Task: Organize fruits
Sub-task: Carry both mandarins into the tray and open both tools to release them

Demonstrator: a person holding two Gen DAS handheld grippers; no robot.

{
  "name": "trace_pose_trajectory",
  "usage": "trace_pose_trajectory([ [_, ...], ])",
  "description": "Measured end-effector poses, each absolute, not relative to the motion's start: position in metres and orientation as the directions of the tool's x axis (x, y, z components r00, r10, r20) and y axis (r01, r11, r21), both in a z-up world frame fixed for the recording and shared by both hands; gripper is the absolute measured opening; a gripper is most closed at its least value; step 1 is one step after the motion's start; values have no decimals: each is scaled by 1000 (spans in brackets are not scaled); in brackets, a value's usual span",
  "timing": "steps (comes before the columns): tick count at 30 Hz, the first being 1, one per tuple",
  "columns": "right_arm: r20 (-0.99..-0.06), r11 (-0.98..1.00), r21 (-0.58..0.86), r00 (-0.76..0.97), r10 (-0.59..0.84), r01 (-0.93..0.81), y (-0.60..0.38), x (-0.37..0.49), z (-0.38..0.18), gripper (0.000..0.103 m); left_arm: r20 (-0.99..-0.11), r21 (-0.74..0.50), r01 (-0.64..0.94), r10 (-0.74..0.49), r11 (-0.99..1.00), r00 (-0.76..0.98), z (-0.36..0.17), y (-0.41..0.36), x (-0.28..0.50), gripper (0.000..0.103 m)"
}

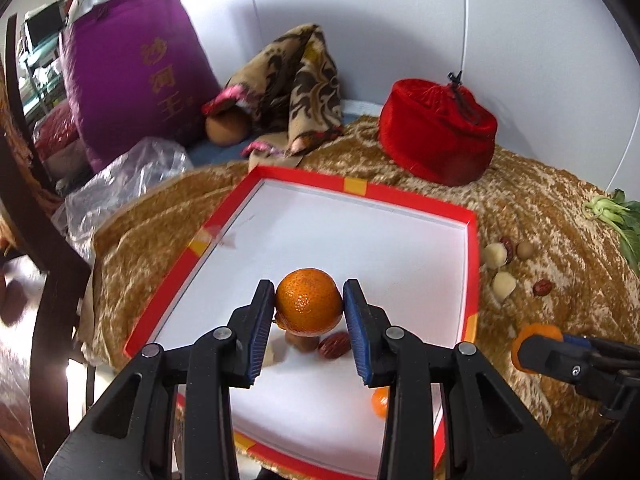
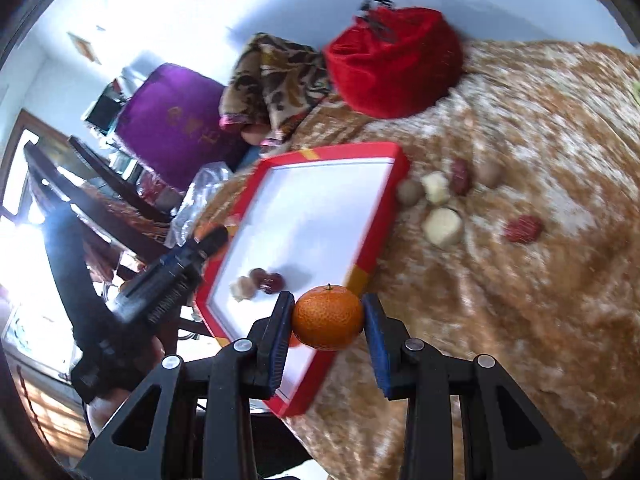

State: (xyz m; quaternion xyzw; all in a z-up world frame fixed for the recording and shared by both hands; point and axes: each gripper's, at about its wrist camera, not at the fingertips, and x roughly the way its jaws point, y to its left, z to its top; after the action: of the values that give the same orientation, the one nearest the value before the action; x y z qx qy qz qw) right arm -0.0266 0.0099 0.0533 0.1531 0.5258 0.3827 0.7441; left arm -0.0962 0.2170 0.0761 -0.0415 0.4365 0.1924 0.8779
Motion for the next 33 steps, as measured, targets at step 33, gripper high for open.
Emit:
trace_pose_trajectory([
  [33, -694, 663, 530, 179, 698, -530, 78, -47, 46, 41, -789, 175, -439, 392, 881, 473, 59, 224, -102, 52],
])
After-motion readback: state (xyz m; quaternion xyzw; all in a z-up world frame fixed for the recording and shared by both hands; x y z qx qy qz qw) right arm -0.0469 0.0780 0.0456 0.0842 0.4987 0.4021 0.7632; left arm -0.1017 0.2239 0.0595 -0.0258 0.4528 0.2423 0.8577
